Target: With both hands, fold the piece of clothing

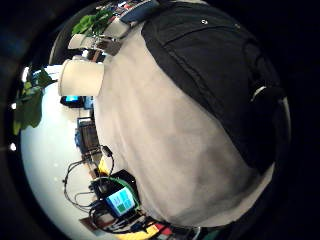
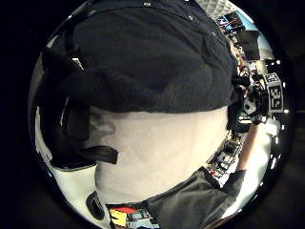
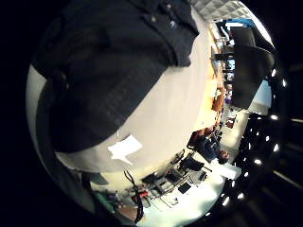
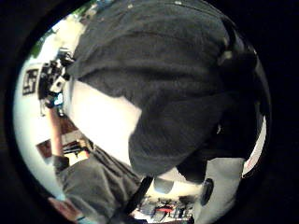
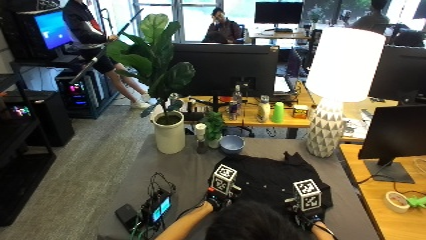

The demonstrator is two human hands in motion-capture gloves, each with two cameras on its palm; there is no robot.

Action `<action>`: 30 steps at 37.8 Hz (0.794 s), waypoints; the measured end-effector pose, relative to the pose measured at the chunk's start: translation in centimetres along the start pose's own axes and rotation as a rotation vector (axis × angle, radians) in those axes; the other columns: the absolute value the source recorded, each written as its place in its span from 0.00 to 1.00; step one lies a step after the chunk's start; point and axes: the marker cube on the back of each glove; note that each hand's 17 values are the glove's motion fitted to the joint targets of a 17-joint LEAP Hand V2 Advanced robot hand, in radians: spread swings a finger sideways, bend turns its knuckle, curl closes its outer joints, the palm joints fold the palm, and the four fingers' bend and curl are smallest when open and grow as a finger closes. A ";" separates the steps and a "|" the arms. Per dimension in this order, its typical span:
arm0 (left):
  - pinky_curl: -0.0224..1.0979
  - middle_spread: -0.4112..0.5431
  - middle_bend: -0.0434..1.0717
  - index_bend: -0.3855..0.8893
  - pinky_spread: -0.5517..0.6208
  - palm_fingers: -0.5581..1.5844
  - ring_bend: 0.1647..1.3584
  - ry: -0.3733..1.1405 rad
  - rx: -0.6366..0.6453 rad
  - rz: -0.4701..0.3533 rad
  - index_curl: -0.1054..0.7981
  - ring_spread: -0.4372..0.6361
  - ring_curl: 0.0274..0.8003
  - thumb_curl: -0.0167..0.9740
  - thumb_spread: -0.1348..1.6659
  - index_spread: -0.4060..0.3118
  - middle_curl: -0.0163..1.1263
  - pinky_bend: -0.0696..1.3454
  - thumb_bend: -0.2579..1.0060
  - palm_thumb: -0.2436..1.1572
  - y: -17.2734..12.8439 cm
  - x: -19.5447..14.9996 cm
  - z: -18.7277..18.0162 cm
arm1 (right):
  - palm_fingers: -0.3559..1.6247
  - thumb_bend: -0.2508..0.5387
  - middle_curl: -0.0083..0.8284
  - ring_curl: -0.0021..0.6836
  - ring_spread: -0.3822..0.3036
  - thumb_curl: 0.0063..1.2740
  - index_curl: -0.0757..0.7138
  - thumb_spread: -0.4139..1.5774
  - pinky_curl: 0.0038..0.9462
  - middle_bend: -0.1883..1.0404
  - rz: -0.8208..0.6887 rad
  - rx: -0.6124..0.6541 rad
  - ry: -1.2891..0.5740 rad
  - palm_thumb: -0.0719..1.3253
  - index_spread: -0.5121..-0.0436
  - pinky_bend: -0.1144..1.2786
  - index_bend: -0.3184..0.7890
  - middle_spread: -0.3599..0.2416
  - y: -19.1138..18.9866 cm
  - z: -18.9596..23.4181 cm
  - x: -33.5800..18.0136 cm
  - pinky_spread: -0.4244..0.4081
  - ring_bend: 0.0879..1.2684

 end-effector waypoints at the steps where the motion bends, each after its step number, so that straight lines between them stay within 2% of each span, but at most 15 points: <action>1: 0.32 0.19 0.34 0.46 0.24 0.79 0.32 -0.009 -0.004 -0.023 0.49 0.16 0.38 0.29 0.77 0.25 0.33 0.33 0.27 0.55 -0.2 -0.3 -0.2 | 0.64 0.44 0.46 0.49 0.42 0.32 0.33 0.73 0.35 0.42 -0.023 0.062 0.009 0.69 0.42 0.51 0.39 0.45 -0.9 0.0 0.0 0.48 0.48; 2: 0.32 0.18 0.36 0.45 0.24 0.80 0.32 -0.017 -0.005 -0.043 0.50 0.15 0.39 0.30 0.78 0.24 0.35 0.32 0.27 0.56 -0.4 -0.5 -0.3 | 0.68 0.44 0.46 0.50 0.39 0.33 0.34 0.72 0.35 0.42 -0.032 0.096 0.014 0.71 0.44 0.52 0.41 0.45 -1.5 -0.1 0.0 0.43 0.48; 3: 0.33 0.18 0.33 0.45 0.23 0.77 0.30 -0.024 -0.002 -0.058 0.51 0.14 0.39 0.29 0.78 0.24 0.35 0.32 0.27 0.56 -0.5 -0.8 -0.5 | 0.61 0.42 0.45 0.50 0.40 0.33 0.32 0.73 0.34 0.41 -0.033 0.110 0.016 0.70 0.42 0.49 0.36 0.45 -1.9 -0.2 0.1 0.46 0.47; 4: 0.33 0.16 0.37 0.44 0.22 0.81 0.32 -0.028 0.005 -0.068 0.50 0.13 0.41 0.30 0.78 0.23 0.37 0.31 0.27 0.57 -0.6 -1.0 -0.8 | 0.70 0.43 0.48 0.54 0.37 0.34 0.38 0.72 0.39 0.42 -0.030 0.115 0.014 0.72 0.45 0.52 0.43 0.43 -2.2 -0.3 0.1 0.38 0.48; 8: 0.34 0.13 0.38 0.43 0.20 0.82 0.34 -0.010 0.012 -0.070 0.52 0.10 0.44 0.30 0.79 0.21 0.39 0.30 0.27 0.59 -0.6 -1.4 -2.0 | 0.80 0.43 0.50 0.58 0.32 0.35 0.42 0.70 0.40 0.44 -0.013 0.122 -0.007 0.75 0.51 0.51 0.43 0.40 -2.4 -1.5 0.5 0.30 0.49; 12: 0.34 0.12 0.40 0.44 0.19 0.83 0.34 0.027 0.029 -0.010 0.53 0.09 0.46 0.30 0.80 0.20 0.41 0.28 0.27 0.60 -0.4 -1.5 -3.0 | 0.81 0.44 0.53 0.61 0.29 0.36 0.45 0.70 0.42 0.46 -0.013 0.127 -0.024 0.79 0.53 0.50 0.43 0.39 -1.2 -3.3 1.1 0.25 0.51; 17: 0.35 0.10 0.42 0.44 0.19 0.83 0.35 0.026 0.039 0.052 0.55 0.08 0.48 0.29 0.83 0.19 0.43 0.26 0.27 0.61 -2.6 -3.0 -1.7 | 0.82 0.44 0.54 0.63 0.27 0.36 0.48 0.71 0.43 0.47 -0.049 0.117 -0.031 0.82 0.56 0.50 0.43 0.37 1.7 -6.1 1.3 0.22 0.51; 19: 0.35 0.10 0.42 0.44 0.19 0.83 0.36 0.026 0.030 0.091 0.56 0.08 0.49 0.29 0.83 0.18 0.43 0.25 0.27 0.61 -2.0 -3.0 -2.2 | 0.82 0.43 0.55 0.64 0.27 0.36 0.49 0.72 0.44 0.48 -0.064 0.113 -0.027 0.82 0.56 0.50 0.43 0.37 3.1 -7.3 1.3 0.22 0.51; 26: 0.36 0.10 0.42 0.45 0.19 0.83 0.37 -0.031 -0.029 0.178 0.58 0.08 0.52 0.28 0.85 0.18 0.45 0.23 0.26 0.61 2.8 -3.2 -8.7 | 0.82 0.43 0.57 0.65 0.26 0.36 0.52 0.74 0.44 0.48 -0.093 0.095 -0.016 0.85 0.56 0.49 0.43 0.36 7.2 -14.0 1.7 0.20 0.51; 30: 0.36 0.10 0.42 0.44 0.19 0.83 0.37 -0.036 -0.022 0.151 0.59 0.08 0.53 0.28 0.87 0.17 0.46 0.22 0.26 0.61 2.4 -4.0 -12.9 | 0.82 0.42 0.57 0.65 0.26 0.36 0.53 0.74 0.45 0.48 -0.077 0.082 -0.049 0.86 0.56 0.49 0.44 0.36 6.6 -17.5 2.2 0.20 0.50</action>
